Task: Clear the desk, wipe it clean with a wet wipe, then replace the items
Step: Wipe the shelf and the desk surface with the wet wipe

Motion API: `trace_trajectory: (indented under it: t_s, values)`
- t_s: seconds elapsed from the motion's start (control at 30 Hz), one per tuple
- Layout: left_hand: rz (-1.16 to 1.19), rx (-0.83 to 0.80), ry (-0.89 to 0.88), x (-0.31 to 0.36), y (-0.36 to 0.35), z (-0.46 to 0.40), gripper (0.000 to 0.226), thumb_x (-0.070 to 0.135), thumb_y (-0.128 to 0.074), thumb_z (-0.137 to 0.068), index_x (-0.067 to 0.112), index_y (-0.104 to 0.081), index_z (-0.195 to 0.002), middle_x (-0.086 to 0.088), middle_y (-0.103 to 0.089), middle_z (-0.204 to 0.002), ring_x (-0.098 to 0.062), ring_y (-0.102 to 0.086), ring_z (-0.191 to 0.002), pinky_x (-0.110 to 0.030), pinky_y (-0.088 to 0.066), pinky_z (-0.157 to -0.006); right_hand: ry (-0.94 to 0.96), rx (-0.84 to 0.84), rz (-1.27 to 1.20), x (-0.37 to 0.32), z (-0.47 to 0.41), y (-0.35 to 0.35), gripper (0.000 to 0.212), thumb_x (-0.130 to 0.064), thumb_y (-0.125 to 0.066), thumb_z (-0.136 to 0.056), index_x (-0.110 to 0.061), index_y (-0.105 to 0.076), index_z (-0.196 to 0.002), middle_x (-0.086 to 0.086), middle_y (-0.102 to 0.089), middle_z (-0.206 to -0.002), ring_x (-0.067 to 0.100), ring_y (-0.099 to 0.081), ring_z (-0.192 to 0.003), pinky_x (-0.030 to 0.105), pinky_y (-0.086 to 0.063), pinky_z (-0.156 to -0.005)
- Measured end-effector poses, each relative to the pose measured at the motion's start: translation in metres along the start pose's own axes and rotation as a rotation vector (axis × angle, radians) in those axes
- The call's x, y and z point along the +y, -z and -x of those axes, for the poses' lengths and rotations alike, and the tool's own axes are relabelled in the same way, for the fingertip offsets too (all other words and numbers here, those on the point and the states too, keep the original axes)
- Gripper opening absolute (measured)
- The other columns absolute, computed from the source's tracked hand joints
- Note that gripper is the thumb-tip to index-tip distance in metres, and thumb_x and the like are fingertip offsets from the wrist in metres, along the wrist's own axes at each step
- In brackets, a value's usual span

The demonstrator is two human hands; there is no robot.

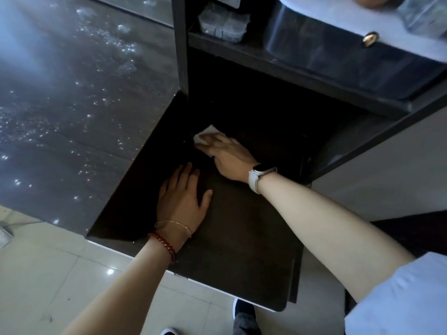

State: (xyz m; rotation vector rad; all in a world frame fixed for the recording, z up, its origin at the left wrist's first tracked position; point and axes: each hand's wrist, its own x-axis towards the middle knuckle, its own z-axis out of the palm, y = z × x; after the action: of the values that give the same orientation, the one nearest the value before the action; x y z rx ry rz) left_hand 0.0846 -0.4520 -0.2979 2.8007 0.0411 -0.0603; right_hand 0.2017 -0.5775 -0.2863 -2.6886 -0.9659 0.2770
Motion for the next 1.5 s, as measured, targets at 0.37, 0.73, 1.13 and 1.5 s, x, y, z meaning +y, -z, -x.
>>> trace_trajectory:
  t_s: [0.37, 0.73, 1.13, 1.5]
  values:
    - [-0.011, -0.039, 0.046, 0.007, 0.001, 0.001, 0.055, 0.044, -0.041, -0.091, 0.013, -0.036, -0.136, -0.007, -0.027, -0.150, -0.024, -0.018, -0.140, -0.042, -0.018, -0.110, -0.849, -0.089, 0.292, 0.065, 0.058, 0.033, 0.058, -0.035, -0.028, -0.098, 0.004, -0.020, -0.140, 0.025, -0.026, -0.146, 0.036, -0.025, -0.135, 0.042, -0.013, -0.114]
    - [0.011, -0.091, 0.079, 0.015, 0.010, 0.001, 0.056, 0.040, -0.042, -0.092, 0.013, -0.029, -0.139, -0.006, -0.018, -0.153, -0.022, -0.010, -0.141, -0.041, -0.015, -0.111, -0.840, -0.249, 0.364, 0.026, 0.072, 0.045, 0.046, -0.021, -0.028, -0.098, 0.002, -0.033, -0.137, 0.028, -0.024, -0.146, 0.044, -0.022, -0.133, 0.045, -0.020, -0.110]
    - [-0.054, -0.216, -0.052, 0.054, 0.010, 0.067, 0.060, 0.039, -0.037, -0.093, 0.021, -0.014, -0.145, -0.005, -0.004, -0.156, -0.026, 0.001, -0.142, -0.049, -0.003, -0.113, -0.777, 0.029, 0.162, -0.054, 0.190, -0.014, 0.059, -0.029, -0.036, -0.082, -0.001, -0.042, -0.133, 0.021, -0.050, -0.129, 0.037, -0.045, -0.122, 0.043, -0.035, -0.103]
    - [-0.053, -0.284, 0.084, 0.070, 0.004, 0.083, 0.055, 0.039, -0.034, -0.093, 0.027, -0.016, -0.143, 0.002, -0.003, -0.155, -0.023, 0.007, -0.142, -0.051, 0.005, -0.112, -0.829, 0.200, -0.371, 0.020, 0.180, 0.021, 0.040, 0.000, -0.036, -0.093, -0.004, -0.041, -0.133, 0.014, -0.038, -0.143, 0.029, -0.035, -0.133, 0.025, -0.029, -0.105]
